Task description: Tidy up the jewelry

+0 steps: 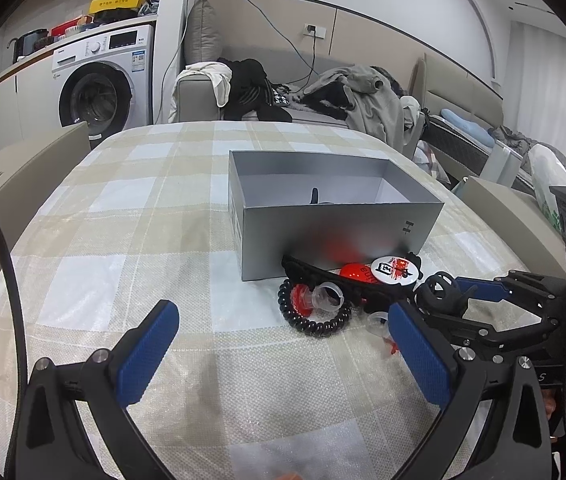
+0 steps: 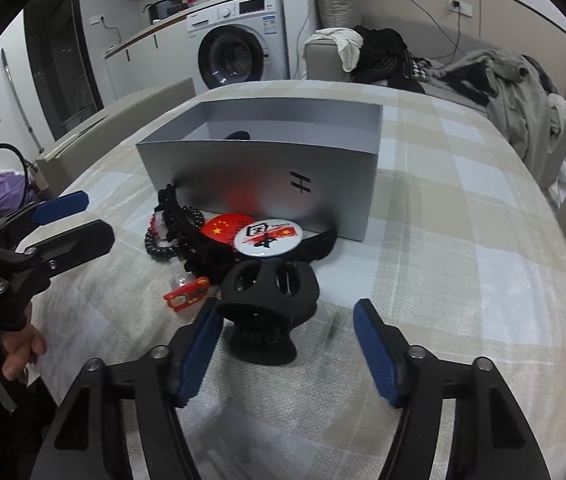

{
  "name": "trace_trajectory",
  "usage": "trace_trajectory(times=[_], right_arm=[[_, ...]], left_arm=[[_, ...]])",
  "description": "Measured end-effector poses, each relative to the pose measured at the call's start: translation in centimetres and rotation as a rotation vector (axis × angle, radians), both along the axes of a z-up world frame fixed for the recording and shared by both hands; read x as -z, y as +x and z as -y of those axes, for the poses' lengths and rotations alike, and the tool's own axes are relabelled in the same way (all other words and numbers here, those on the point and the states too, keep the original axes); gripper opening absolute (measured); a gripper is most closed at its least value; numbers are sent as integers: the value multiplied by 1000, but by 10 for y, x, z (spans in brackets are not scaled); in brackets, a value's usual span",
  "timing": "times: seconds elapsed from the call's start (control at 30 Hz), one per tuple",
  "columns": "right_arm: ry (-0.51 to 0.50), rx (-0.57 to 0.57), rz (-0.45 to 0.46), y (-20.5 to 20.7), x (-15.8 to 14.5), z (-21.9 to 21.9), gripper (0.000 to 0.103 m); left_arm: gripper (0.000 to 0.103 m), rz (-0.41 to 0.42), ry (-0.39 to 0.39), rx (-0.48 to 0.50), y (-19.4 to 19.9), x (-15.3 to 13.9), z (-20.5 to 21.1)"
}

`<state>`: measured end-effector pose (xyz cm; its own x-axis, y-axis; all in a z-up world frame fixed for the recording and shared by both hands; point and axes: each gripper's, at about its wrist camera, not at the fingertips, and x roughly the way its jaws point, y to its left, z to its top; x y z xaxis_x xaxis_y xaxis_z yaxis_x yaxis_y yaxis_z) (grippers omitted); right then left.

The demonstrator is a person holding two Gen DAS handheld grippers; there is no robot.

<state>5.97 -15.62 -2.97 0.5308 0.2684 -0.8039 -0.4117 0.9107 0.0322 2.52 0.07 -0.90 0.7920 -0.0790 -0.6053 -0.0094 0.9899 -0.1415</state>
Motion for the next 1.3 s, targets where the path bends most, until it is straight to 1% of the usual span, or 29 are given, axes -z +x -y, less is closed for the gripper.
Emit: trace_trajectory(times=[0.07, 0.13, 0.17, 0.33, 0.47, 0.53, 0.63, 0.67, 0.7, 0.73, 0.77, 0.8, 0.83, 0.87, 0.9, 0.97, 1.07, 1.13, 1.27, 1.3], right_arm=[[16, -23, -5, -2, -1, -1, 46], [24, -34, 7, -5, -3, -2, 45], [26, -36, 32, -8, -5, -1, 45], [98, -32, 91, -18, -20, 12, 45], [120, -27, 105, -21, -26, 20, 45], [129, -26, 99, -19, -26, 21, 45], [145, -31, 89, -20, -27, 24, 45], [146, -35, 86, -21, -27, 25, 45], [149, -38, 85, -22, -28, 26, 45], [150, -38, 86, -22, -27, 26, 45], [151, -38, 88, -24, -28, 26, 45], [153, -37, 88, -25, -28, 27, 45], [155, -36, 89, -26, -28, 28, 45], [158, -34, 89, -26, -29, 29, 45], [158, -32, 90, -26, -29, 30, 45], [159, -26, 92, -26, -29, 32, 45], [164, -23, 91, -25, -30, 33, 45], [161, -27, 91, -25, -29, 32, 45], [164, -34, 88, -25, -29, 32, 45], [164, -37, 86, -25, -28, 32, 45]], left_arm=[[102, -2, 3, 2, 0, 0, 1], [102, -4, 7, 3, 0, 0, 1], [102, -5, 9, 4, 0, 1, 1], [102, -13, 11, 5, 1, 0, 2], [102, -52, 43, -8, 2, 0, 9], [102, -60, 40, 15, 1, -1, 14], [101, -83, -10, 99, 0, -1, 24], [97, -89, -21, 125, 0, 0, 26], [87, -97, -26, 154, 1, 1, 30], [81, -107, -18, 171, 2, 2, 34], [72, -117, -4, 186, 3, 4, 38], [67, -125, 10, 197, 4, 6, 42], [63, -127, 18, 211, 5, 7, 45], [55, -132, 21, 232, 6, 9, 48], [44, -141, 22, 254, 7, 10, 50], [37, -161, 25, 277, 8, 12, 56], [36, -184, 32, 266, 12, 14, 59], [34, -185, 30, 254, 14, 13, 58], [14, -181, 29, 221, 16, 14, 56], [11, -180, 21, 225, 15, 14, 55]])
